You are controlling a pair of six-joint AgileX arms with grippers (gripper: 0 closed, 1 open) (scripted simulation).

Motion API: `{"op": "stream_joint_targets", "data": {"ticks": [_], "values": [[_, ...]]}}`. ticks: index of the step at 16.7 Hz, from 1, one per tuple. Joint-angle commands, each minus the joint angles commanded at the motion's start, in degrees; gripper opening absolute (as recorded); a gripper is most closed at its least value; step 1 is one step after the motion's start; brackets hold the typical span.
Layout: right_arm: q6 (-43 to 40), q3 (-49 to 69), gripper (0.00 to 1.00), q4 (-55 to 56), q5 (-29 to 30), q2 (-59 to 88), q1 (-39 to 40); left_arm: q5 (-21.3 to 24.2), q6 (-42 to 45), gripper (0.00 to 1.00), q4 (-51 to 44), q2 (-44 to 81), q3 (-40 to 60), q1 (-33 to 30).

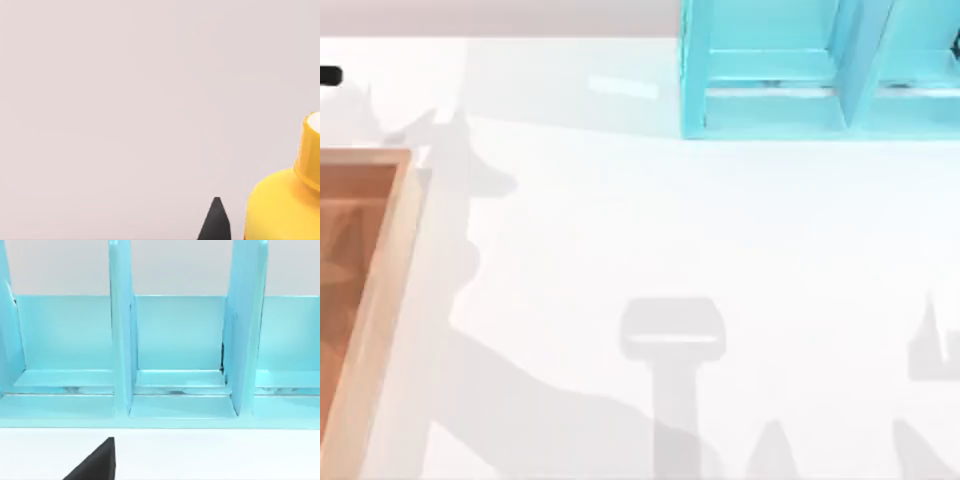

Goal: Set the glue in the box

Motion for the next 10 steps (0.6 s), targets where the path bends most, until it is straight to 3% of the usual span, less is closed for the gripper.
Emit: {"op": "stream_joint_targets", "data": {"ticks": [10], "values": [[0.00, 0.00, 1.00, 0.00, 0.00, 0.00, 0.00, 54.80, -0.72, 0.00, 11.22, -7.28, -21.96, 29.56]]}}
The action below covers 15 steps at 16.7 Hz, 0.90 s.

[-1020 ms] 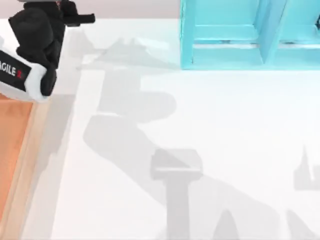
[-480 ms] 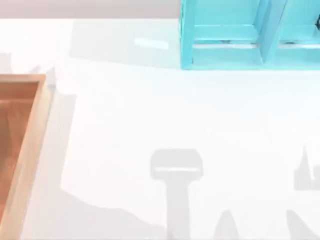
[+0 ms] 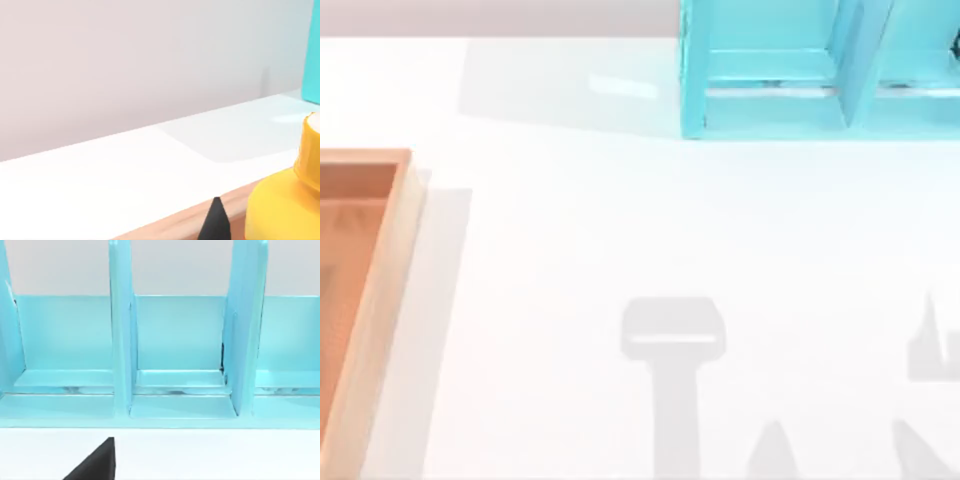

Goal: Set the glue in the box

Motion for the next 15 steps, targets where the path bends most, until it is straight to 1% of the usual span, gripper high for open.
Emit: {"op": "stream_joint_targets", "data": {"ticks": [2, 4, 6, 8, 9, 13, 14, 15], "values": [[0.00, 0.00, 1.00, 0.00, 0.00, 0.00, 0.00, 9.02, 0.13, 0.00, 1.77, -0.94, -3.31, 4.37], [0.00, 0.00, 1.00, 0.00, 0.00, 0.00, 0.00, 16.38, 0.33, 0.00, 3.28, -1.59, -5.93, 7.88], [0.00, 0.00, 1.00, 0.00, 0.00, 0.00, 0.00, 21.72, 0.55, 0.00, 4.43, -1.90, -7.83, 10.43], [0.00, 0.00, 1.00, 0.00, 0.00, 0.00, 0.00, 24.74, 0.73, 0.00, 5.12, -1.94, -8.92, 11.88], [0.00, 0.00, 1.00, 0.00, 0.00, 0.00, 0.00, 25.34, 0.77, 0.00, 5.26, -1.92, -9.14, 12.16], [0.00, 0.00, 1.00, 0.00, 0.00, 0.00, 0.00, 25.34, 0.77, 0.00, 5.26, -1.92, -9.14, 12.16], [0.00, 0.00, 1.00, 0.00, 0.00, 0.00, 0.00, 16.49, 0.45, 0.00, 3.18, 0.42, -2.00, 13.23], [0.00, 0.00, 1.00, 0.00, 0.00, 0.00, 0.00, 16.59, 0.58, 0.00, 3.14, 0.29, -2.01, 13.14]]}}
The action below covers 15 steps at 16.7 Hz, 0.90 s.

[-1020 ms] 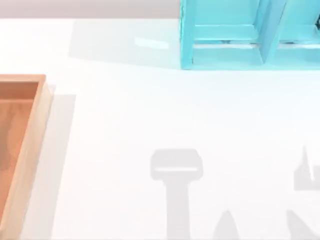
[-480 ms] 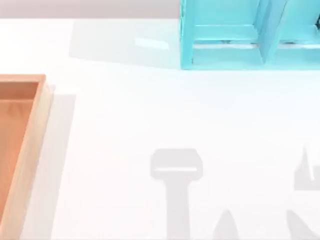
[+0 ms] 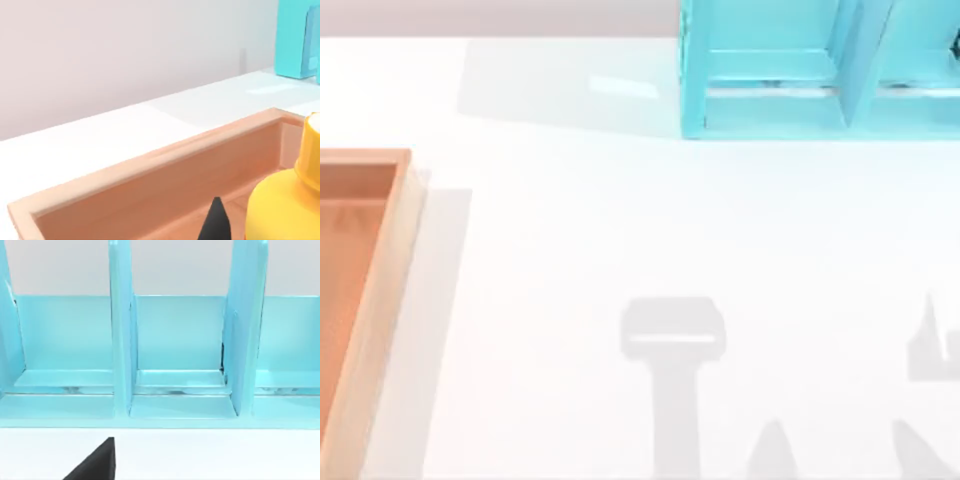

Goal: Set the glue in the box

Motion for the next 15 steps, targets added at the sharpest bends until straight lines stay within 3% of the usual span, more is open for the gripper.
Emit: {"op": "stream_joint_targets", "data": {"ticks": [8, 15], "values": [[0.00, 0.00, 1.00, 0.00, 0.00, 0.00, 0.00, 4.71, 6.48, 0.00, -1.57, -5.86, -3.25, -10.31], [0.00, 0.00, 1.00, 0.00, 0.00, 0.00, 0.00, -2.06, 2.89, 0.00, 4.70, 1.56, -8.00, -12.80]]}}
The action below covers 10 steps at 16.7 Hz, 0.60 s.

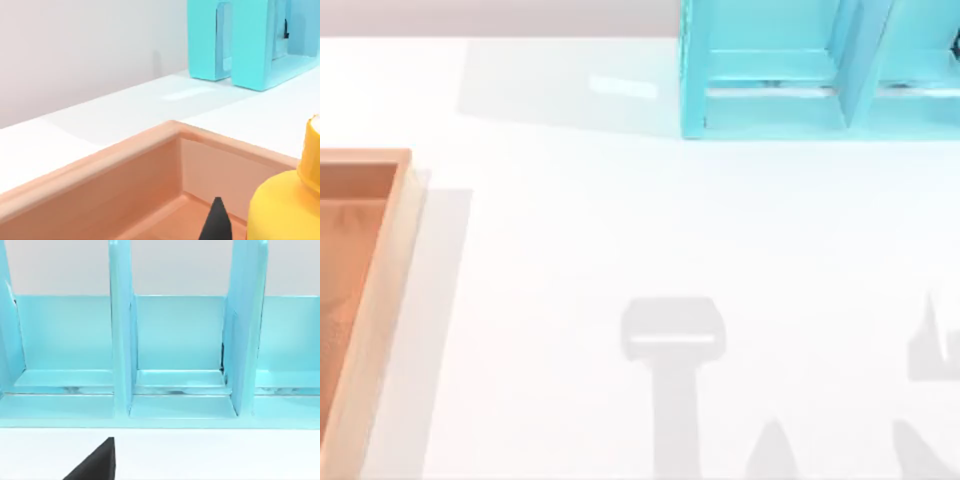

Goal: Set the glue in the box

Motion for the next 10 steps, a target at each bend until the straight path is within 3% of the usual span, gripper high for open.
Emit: {"op": "stream_joint_targets", "data": {"ticks": [5, 10], "values": [[0.00, 0.00, 1.00, 0.00, 0.00, 0.00, 0.00, -0.68, -0.32, 0.00, 0.54, 0.58, -0.17, 0.10], [0.00, 0.00, 1.00, 0.00, 0.00, 0.00, 0.00, -0.68, -0.32, 0.38, 0.54, 0.58, -0.17, 0.10]]}}
